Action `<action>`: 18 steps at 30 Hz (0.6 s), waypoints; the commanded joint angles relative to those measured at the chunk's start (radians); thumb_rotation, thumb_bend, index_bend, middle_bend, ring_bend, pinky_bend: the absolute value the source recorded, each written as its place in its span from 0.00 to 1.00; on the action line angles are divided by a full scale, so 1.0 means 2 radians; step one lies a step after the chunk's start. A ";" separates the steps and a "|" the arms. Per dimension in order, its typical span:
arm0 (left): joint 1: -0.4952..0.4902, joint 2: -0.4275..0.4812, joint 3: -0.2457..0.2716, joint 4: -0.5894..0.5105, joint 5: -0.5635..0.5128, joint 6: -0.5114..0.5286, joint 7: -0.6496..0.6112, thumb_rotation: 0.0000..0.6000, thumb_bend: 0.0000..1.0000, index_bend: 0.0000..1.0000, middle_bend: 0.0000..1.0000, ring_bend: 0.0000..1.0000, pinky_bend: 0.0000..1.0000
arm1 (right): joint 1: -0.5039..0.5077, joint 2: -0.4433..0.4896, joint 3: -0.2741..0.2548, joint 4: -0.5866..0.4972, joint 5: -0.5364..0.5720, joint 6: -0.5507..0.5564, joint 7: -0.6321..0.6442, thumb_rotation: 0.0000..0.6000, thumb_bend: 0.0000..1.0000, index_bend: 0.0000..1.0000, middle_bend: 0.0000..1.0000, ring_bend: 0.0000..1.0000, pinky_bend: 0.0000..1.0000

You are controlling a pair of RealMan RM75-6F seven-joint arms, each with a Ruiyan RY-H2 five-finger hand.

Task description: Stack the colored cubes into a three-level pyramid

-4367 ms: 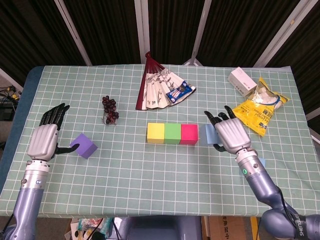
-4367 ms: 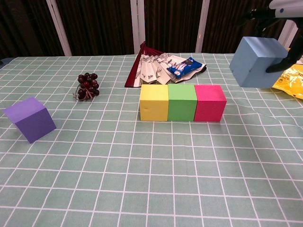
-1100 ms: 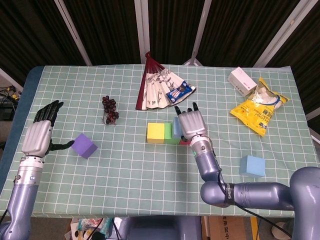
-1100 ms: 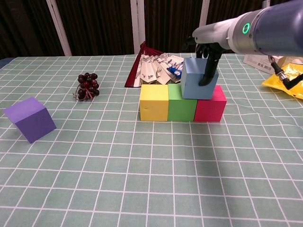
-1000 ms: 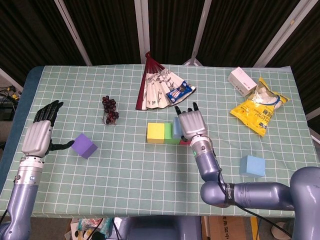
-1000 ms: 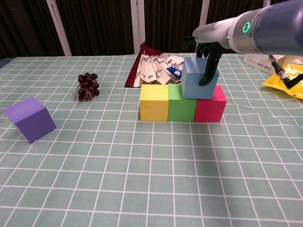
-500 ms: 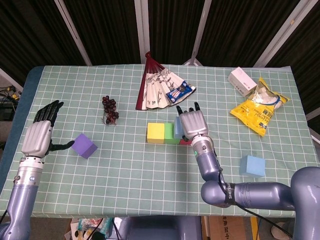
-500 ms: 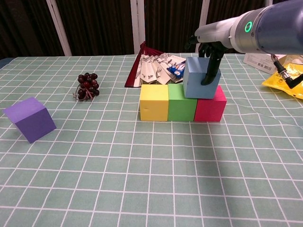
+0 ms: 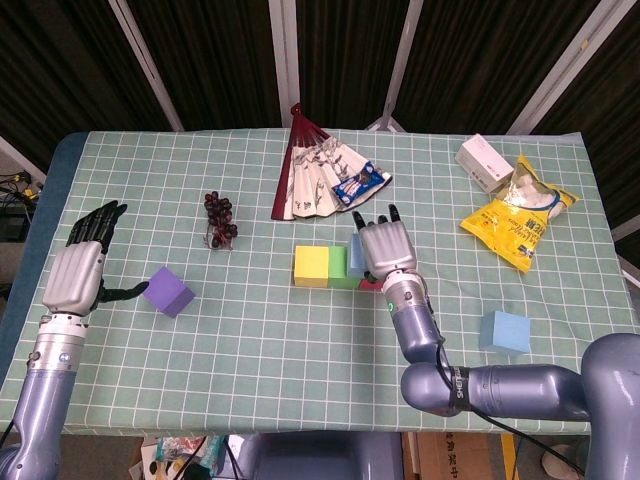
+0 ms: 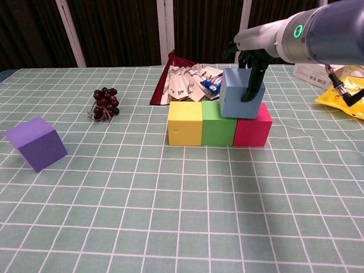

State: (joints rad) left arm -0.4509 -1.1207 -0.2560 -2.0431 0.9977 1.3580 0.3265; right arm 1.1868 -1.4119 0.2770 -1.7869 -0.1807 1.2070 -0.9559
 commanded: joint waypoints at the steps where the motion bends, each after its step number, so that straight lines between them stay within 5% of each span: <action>1: 0.000 0.000 0.000 0.000 0.000 0.000 0.000 1.00 0.12 0.00 0.01 0.00 0.00 | 0.000 0.000 -0.001 -0.001 0.001 0.001 0.000 1.00 0.28 0.09 0.44 0.23 0.00; 18: 0.000 0.000 0.001 -0.001 0.000 0.000 0.001 1.00 0.12 0.00 0.01 0.00 0.00 | -0.001 -0.005 -0.002 0.003 0.000 0.000 0.001 1.00 0.28 0.09 0.44 0.23 0.00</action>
State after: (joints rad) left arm -0.4513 -1.1202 -0.2541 -2.0452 0.9984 1.3581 0.3281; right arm 1.1838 -1.4208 0.2726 -1.7808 -0.1817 1.2073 -0.9530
